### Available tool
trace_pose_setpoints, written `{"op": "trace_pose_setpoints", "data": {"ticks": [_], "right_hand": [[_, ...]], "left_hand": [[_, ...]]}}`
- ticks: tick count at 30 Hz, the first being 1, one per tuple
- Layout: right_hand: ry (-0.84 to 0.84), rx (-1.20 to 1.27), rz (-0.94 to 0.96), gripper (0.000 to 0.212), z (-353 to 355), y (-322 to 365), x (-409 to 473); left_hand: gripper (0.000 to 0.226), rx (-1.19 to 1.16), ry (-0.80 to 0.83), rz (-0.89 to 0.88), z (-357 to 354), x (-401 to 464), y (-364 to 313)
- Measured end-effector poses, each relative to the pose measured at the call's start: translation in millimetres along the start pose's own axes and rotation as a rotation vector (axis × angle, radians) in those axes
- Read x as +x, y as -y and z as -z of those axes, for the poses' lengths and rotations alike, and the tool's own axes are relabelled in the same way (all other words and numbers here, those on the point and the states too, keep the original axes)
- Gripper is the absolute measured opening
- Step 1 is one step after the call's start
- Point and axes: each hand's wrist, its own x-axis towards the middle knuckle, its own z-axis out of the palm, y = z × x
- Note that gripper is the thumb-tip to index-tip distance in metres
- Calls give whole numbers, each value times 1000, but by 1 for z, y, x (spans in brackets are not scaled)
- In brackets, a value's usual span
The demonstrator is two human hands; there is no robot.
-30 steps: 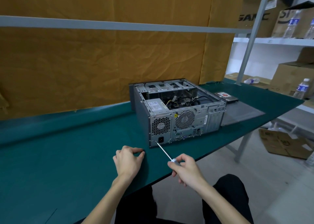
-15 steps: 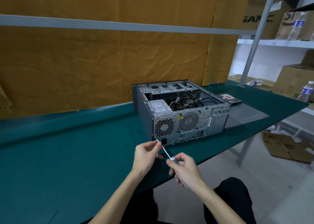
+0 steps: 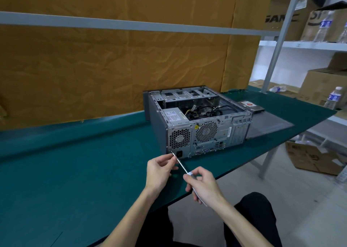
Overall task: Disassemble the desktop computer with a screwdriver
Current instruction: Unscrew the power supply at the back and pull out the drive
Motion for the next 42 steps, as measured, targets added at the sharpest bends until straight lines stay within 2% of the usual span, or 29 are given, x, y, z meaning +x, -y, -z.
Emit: {"op": "trace_pose_setpoints", "data": {"ticks": [9,14,18,25,27,30,31,32,35,36,38,40,42], "right_hand": [[20,19,-46,25,-1,8,-1],[110,219,-178,30,0,16,-7],[148,308,-243,25,-2,22,-9],[305,724,-455,31,-7,43,-8],[282,598,-401,29,-9,47,-8],[148,-43,-169,29,-14,45,-10],[129,-149,-117,27,-15,44,-10],[145,-119,-118,26,-14,43,-11],[364,430,-381,32,-2,48,-13],[424,513,-421,33,2,48,-14],[396,416,-367,28,3,47,-15],[271,165,-226,17,-5,47,-15],[203,50,-167,12,-15,45,-14]], "left_hand": [[11,-12,4,9,1,1,-1],[14,-50,5,45,4,4,-1],[16,-80,9,79,7,6,-1],[25,-204,72,222,3,8,-11],[27,-257,78,295,0,10,-15],[13,-343,47,409,-6,15,-22],[9,-363,53,447,-7,17,-24],[9,-393,66,478,-7,18,-24],[14,-511,129,521,-3,19,-23],[18,-552,148,521,-2,19,-21],[22,-594,162,511,-4,15,-22],[22,-527,136,490,-7,12,-23],[23,-465,111,490,-10,10,-26]]}}
